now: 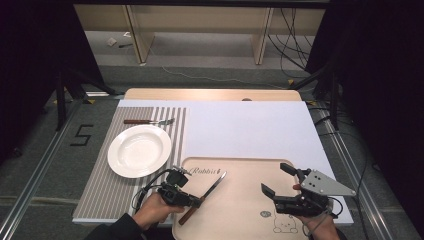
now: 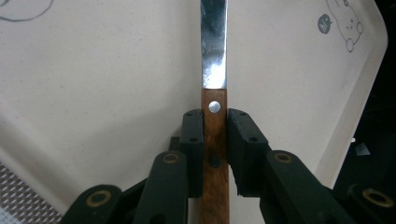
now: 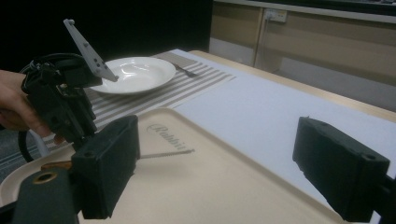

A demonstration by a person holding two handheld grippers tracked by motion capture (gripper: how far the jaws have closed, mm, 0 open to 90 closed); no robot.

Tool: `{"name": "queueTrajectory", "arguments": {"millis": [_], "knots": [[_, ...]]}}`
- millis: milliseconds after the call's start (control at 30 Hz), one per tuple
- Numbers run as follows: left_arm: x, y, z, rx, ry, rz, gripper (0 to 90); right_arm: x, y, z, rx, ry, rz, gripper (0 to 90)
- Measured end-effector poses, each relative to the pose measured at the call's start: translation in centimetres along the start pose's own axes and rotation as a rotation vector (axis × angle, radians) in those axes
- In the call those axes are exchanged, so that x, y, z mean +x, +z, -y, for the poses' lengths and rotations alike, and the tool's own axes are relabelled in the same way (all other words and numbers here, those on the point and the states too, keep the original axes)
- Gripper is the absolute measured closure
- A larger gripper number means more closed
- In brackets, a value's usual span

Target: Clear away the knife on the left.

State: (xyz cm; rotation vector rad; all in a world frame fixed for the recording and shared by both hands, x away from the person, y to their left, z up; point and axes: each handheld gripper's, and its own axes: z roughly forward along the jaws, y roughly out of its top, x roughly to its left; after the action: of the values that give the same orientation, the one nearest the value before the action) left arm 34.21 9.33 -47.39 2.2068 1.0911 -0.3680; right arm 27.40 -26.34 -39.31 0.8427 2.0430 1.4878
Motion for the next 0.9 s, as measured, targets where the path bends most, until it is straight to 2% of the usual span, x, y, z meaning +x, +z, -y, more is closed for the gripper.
{"name": "queueTrajectory", "arguments": {"millis": [67,233,267,300,367,433,500,600,633,767,833,900], "knots": [[0.0,0.2,0.1,0.013,0.014,-0.015,76.0,0.0,0.0,0.0,0.000,0.000,0.000,15.8],[-0.1,0.4,0.1,0.011,0.021,-0.008,75.1,0.0,0.0,0.0,0.000,-0.001,0.000,15.8],[-0.1,0.4,0.1,0.002,0.039,0.003,73.6,0.0,0.0,0.0,0.000,0.000,-0.001,15.8],[-0.1,0.2,0.1,0.007,0.038,0.000,70.5,0.0,0.0,0.0,0.000,0.000,-0.001,15.8],[-0.3,-0.2,-0.1,-0.032,0.043,0.020,62.9,0.0,0.0,0.0,-0.001,-0.002,0.000,15.8],[-0.6,-0.7,-0.3,-0.079,0.075,0.039,54.5,0.0,0.0,0.0,-0.001,-0.001,-0.001,15.8],[-0.8,-1.1,-0.4,-0.092,0.108,0.040,48.9,0.0,0.0,0.0,-0.001,-0.002,-0.001,15.8],[-1.4,-1.1,-0.4,-0.113,0.171,-0.012,32.7,0.0,0.0,0.0,-0.001,-0.002,0.000,15.8],[-1.5,-1.0,-0.3,-0.115,0.188,-0.025,30.4,0.0,0.0,0.0,-0.001,-0.002,0.000,15.8],[-2.0,-0.9,-0.3,-0.127,0.246,-0.030,24.3,0.0,0.0,0.0,-0.002,-0.001,-0.001,15.8],[-2.4,-0.9,-0.3,-0.142,0.280,-0.040,24.1,0.0,0.0,0.0,-0.001,0.000,-0.001,15.8],[-2.6,-1.0,-0.3,-0.162,0.297,-0.040,24.7,0.0,0.0,0.0,-0.001,0.000,-0.001,15.8]]}}
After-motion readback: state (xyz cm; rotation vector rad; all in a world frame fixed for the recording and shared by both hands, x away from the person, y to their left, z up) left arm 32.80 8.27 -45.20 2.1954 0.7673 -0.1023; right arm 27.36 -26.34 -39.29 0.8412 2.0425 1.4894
